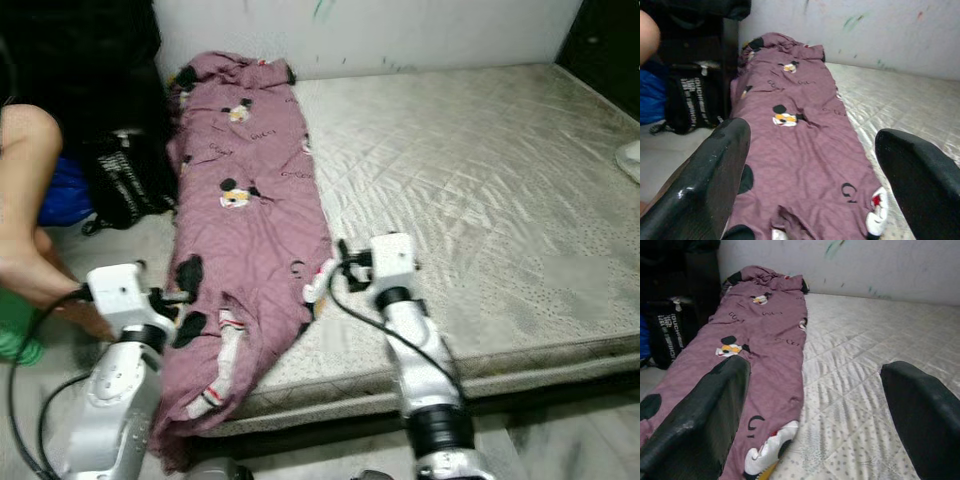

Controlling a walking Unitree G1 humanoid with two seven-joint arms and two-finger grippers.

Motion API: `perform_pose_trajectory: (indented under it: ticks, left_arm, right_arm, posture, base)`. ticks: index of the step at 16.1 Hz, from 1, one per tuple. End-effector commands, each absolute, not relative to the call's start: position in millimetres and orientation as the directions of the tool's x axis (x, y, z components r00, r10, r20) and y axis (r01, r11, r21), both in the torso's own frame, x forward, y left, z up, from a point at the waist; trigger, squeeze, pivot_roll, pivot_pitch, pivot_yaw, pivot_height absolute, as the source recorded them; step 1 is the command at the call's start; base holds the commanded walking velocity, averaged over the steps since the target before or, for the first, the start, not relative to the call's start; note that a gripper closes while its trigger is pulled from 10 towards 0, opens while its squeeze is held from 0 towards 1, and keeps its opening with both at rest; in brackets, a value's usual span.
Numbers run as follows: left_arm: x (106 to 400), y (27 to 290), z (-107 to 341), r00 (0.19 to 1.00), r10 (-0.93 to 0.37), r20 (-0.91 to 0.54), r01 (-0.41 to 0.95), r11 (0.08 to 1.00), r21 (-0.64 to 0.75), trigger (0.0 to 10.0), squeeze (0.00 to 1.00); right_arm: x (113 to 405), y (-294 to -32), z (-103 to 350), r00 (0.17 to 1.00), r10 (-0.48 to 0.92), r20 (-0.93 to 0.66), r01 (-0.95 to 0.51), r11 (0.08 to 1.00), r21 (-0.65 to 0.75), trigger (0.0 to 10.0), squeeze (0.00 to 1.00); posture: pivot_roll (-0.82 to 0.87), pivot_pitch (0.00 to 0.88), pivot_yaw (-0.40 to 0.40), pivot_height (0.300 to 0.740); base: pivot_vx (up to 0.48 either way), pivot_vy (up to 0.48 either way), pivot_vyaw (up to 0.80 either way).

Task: Clean up the room

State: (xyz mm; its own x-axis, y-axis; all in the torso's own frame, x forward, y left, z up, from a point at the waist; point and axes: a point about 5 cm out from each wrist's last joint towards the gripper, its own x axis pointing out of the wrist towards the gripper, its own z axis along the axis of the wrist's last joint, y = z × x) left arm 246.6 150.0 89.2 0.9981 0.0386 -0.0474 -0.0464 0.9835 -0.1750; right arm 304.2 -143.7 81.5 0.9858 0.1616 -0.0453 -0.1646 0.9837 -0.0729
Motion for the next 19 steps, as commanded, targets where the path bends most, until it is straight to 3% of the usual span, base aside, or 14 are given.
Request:
perform_pose_trajectory:
  ticks: [1, 7, 19]
  left_arm:
    - [246, 155, 92, 0.998, 0.051, -0.043, -0.058, 0.984, -0.166, 10.0, 0.0]
    - [245, 154, 92, 0.997, 0.057, -0.044, -0.064, 0.985, -0.159, 10.0, 0.0]
    - [243, 155, 102, 0.996, 0.086, 0.001, -0.085, 0.988, -0.128, 10.0, 0.0]
  right_arm:
    - [305, -136, 86, 0.984, 0.179, -0.024, -0.18, 0.982, -0.057, 10.0, 0.0]
    - [306, -135, 85, 0.984, 0.173, -0.028, -0.175, 0.983, -0.058, 10.0, 0.0]
    - [305, -108, 96, 0.966, 0.259, 0.019, -0.259, 0.966, 0.012, 10.0, 0.0]
  posture:
    - [0.02, 0.0, 0.031, 0.74]
    - [0.02, 0.0, 0.033, 0.74]
    - [0.02, 0.008, 0.031, 0.74]
  base:
    - [0.0, 0.48, 0.0]
    - [0.0, 0.452, 0.0]
    - [0.0, 0.0, 0.0]
